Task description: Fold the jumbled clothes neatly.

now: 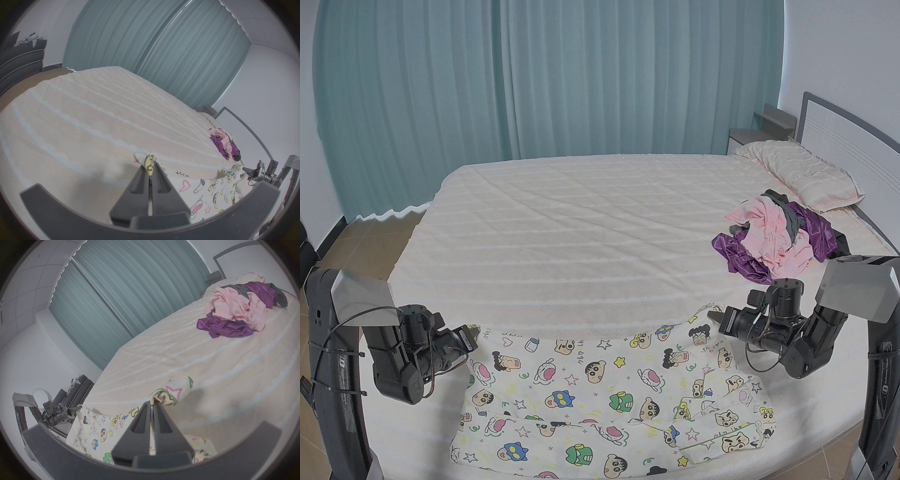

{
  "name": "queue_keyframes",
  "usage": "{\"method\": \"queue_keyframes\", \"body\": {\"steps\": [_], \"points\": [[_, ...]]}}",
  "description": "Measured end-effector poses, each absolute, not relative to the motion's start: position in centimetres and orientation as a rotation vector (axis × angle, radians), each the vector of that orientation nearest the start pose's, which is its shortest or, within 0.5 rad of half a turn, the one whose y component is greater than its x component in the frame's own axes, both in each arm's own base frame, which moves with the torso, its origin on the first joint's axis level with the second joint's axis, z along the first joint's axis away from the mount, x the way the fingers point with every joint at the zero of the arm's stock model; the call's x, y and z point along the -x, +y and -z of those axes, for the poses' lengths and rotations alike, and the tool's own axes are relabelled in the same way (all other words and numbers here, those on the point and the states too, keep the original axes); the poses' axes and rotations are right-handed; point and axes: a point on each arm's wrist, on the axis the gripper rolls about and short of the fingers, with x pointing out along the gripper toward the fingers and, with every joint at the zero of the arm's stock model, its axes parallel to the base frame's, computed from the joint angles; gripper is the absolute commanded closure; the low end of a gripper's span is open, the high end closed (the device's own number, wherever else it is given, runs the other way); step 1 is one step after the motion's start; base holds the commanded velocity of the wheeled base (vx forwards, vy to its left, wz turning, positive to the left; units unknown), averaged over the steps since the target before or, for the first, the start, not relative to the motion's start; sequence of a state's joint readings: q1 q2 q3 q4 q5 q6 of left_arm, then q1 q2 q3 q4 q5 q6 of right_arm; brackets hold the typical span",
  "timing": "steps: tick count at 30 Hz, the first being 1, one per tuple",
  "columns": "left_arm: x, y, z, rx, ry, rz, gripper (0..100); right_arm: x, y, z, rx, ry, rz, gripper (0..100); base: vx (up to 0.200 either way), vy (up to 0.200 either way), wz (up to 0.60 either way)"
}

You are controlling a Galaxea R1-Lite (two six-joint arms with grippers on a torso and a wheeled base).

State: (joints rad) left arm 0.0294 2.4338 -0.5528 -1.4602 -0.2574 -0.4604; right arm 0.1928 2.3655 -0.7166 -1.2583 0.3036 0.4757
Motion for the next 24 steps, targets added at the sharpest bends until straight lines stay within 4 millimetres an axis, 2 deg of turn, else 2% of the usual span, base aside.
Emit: {"method": "queue_keyframes", "body": {"steps": [3,9,12,16,24], "points": [[-33.2,0.4,3.5,0.504,0.461,0.126,100,-35.2,7.6,0.7,-0.481,0.505,-0.400,100,0.000,0.000,0.00],[-30.9,0.5,3.4,0.475,0.495,0.131,100,-32.0,7.0,0.7,-0.477,0.511,-0.423,100,0.000,0.000,0.00],[-28.5,0.6,3.4,0.456,0.566,0.148,100,-29.1,6.4,1.2,-0.461,0.558,-0.438,100,0.000,0.000,0.00],[-26.0,0.8,3.4,0.379,0.639,0.171,100,-26.5,5.9,1.9,-0.418,0.632,-0.440,100,0.000,0.000,0.00],[-24.0,1.1,4.1,0.321,0.718,0.167,100,-24.1,5.2,3.8,-0.308,0.746,-0.413,100,0.000,0.000,0.00]]}}
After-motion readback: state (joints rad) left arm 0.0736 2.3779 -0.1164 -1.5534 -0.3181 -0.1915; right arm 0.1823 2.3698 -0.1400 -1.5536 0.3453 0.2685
